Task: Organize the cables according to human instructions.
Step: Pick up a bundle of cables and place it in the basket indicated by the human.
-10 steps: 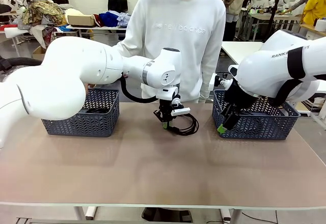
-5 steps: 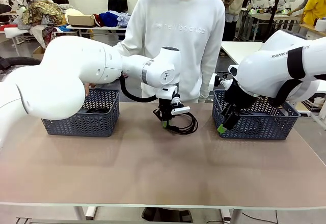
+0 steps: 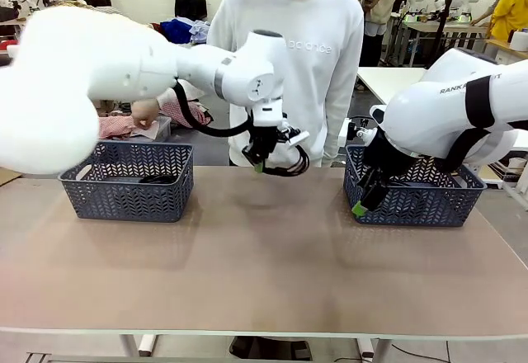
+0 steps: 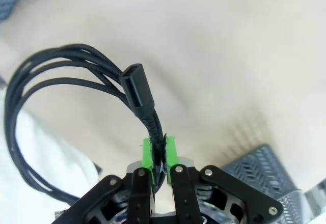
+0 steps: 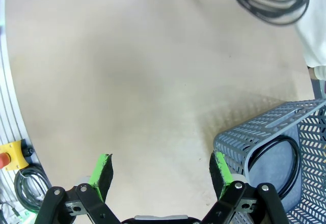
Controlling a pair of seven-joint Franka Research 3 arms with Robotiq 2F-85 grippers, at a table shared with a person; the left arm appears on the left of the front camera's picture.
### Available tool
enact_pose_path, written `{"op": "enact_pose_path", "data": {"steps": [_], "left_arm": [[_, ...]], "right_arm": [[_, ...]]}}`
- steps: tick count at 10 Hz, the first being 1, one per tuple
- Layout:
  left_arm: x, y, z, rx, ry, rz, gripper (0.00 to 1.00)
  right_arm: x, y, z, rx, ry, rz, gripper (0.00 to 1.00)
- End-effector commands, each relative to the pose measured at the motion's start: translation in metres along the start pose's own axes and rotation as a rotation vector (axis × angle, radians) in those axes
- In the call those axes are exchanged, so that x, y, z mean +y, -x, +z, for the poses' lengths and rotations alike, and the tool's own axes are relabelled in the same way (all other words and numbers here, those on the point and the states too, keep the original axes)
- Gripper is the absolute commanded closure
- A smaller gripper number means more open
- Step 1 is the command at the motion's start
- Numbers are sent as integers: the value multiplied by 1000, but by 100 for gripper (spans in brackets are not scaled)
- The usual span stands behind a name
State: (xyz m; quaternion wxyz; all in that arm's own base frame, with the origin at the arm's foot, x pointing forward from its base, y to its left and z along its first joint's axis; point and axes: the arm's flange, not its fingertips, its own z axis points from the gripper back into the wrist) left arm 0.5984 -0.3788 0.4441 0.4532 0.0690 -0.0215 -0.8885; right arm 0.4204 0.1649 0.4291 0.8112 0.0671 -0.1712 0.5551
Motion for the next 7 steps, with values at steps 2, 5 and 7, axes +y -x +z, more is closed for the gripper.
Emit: {"op": "enact_pose_path", "data": {"steps": [2,5,7], "left_arm": [[-73,22,46,9,28,199,98],[-132,65,84,3,6,343,98],[-167,96,95,12,4,420,98]], "right_arm": [[1,-1,0,0,4,-1,0],[1,-1,0,0,4,-1,0],[1,-1,0,0,4,-1,0]]}}
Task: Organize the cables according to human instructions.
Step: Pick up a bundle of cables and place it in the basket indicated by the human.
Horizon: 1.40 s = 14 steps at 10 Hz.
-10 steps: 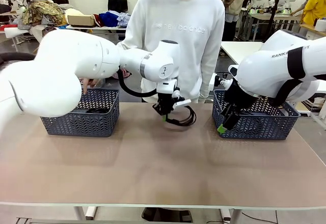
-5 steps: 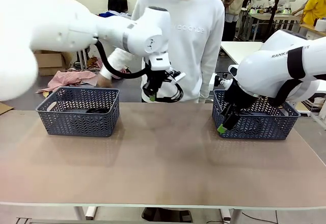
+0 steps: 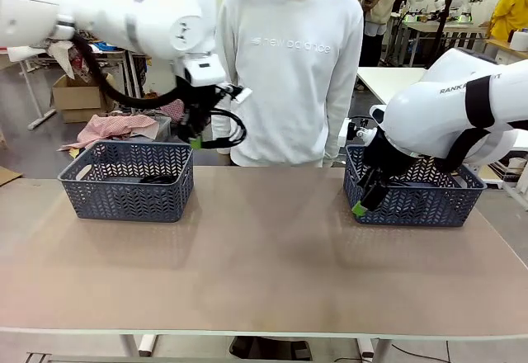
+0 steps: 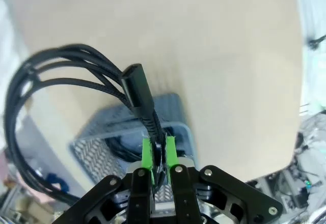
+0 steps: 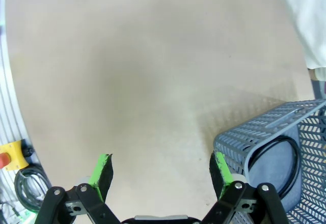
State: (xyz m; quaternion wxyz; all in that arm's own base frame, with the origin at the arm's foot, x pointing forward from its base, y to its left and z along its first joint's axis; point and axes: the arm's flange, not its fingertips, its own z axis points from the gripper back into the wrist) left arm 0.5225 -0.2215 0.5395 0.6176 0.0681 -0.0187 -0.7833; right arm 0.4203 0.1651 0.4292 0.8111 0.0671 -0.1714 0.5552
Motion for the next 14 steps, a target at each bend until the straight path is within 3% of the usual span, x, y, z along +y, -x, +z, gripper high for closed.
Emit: {"op": "enact_pose_path", "data": {"steps": [1,7,14], "left_arm": [[-28,31,-8,-13,-19,58,98],[-42,121,-50,-44,-44,126,98],[-26,155,-102,-74,-49,217,98]], "right_arm": [[1,-1,0,0,4,-1,0],[1,-1,0,0,4,-1,0],[1,-1,0,0,4,-1,0]]}}
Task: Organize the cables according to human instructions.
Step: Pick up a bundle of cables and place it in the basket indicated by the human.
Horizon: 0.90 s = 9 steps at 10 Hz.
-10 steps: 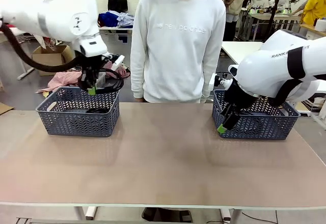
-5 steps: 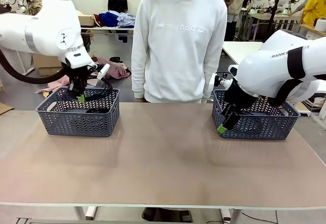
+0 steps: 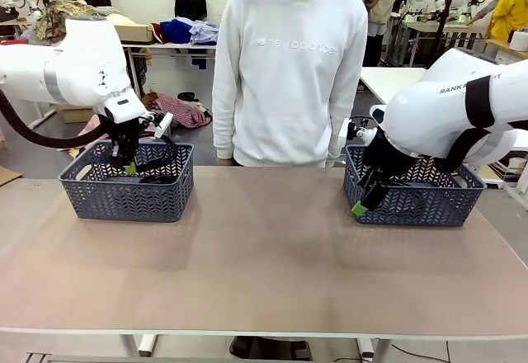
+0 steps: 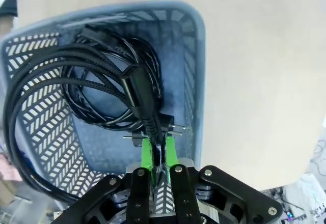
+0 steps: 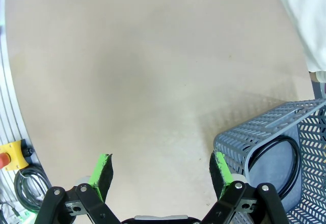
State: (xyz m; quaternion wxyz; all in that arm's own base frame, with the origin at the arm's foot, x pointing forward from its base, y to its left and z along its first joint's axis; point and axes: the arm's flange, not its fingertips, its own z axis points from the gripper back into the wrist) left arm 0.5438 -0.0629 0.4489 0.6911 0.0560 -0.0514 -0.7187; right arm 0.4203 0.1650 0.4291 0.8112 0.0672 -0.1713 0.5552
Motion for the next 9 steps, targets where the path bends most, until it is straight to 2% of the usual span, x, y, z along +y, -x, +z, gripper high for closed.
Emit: {"op": "enact_pose_path", "data": {"steps": [1,4,5,6,7,8,9], "left_arm": [[5,3,-4,-24,-21,23,98],[12,5,-11,-30,-26,26,98],[13,5,-12,-28,-36,33,69],[15,5,-11,-28,-52,52,69],[15,6,-10,-26,-46,59,50],[15,7,-7,-25,-49,77,67],[16,7,-3,-25,-55,88,30]], "right_arm": [[1,-1,0,0,4,-1,0],[1,-1,0,0,4,-1,0],[1,-1,0,0,4,-1,0],[1,-1,0,0,4,-1,0],[1,-1,0,0,4,-1,0],[1,-1,0,0,4,-1,0],[1,-1,0,0,4,-1,0]]}}
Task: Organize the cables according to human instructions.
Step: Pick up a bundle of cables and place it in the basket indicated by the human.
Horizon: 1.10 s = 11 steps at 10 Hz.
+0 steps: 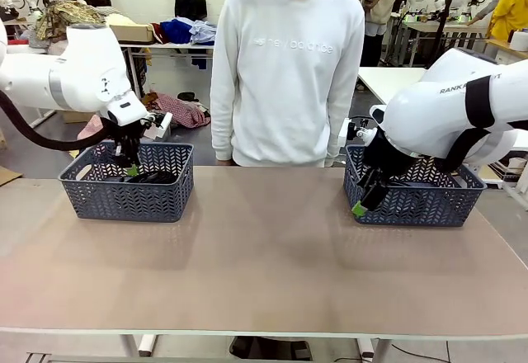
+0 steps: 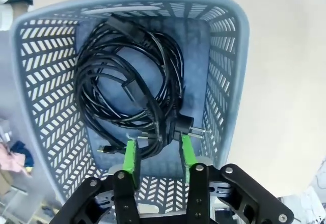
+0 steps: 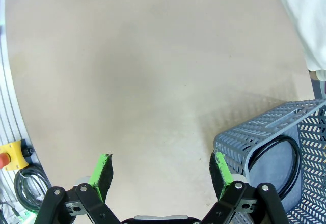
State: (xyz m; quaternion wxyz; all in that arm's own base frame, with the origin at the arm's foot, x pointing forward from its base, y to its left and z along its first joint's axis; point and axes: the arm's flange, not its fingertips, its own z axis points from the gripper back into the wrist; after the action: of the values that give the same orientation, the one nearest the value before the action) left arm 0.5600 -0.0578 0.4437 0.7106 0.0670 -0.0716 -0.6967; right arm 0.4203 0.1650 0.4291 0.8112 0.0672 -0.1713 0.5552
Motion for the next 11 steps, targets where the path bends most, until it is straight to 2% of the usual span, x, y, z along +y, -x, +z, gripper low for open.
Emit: {"op": "enact_pose_path", "data": {"steps": [1,2,3,4,5,6,10,11], "left_arm": [[2,1,9,-30,-10,31,47],[3,0,13,-33,1,35,11],[4,-1,18,-47,8,36,28],[5,-3,23,-64,14,35,0],[5,-4,27,-71,20,32,8],[5,-4,32,-73,30,29,0],[4,-6,36,-69,53,12,0],[1,-9,32,-104,95,41,0]], "right_arm": [[1,-1,0,0,4,-1,0],[1,-1,0,0,4,-1,0],[1,-1,0,0,4,-1,0],[1,-1,0,0,4,-1,0],[1,-1,0,0,4,-1,0],[1,-1,0,0,4,-1,0],[1,-1,0,0,4,-1,0],[1,-1,0,0,4,-1,0]]}}
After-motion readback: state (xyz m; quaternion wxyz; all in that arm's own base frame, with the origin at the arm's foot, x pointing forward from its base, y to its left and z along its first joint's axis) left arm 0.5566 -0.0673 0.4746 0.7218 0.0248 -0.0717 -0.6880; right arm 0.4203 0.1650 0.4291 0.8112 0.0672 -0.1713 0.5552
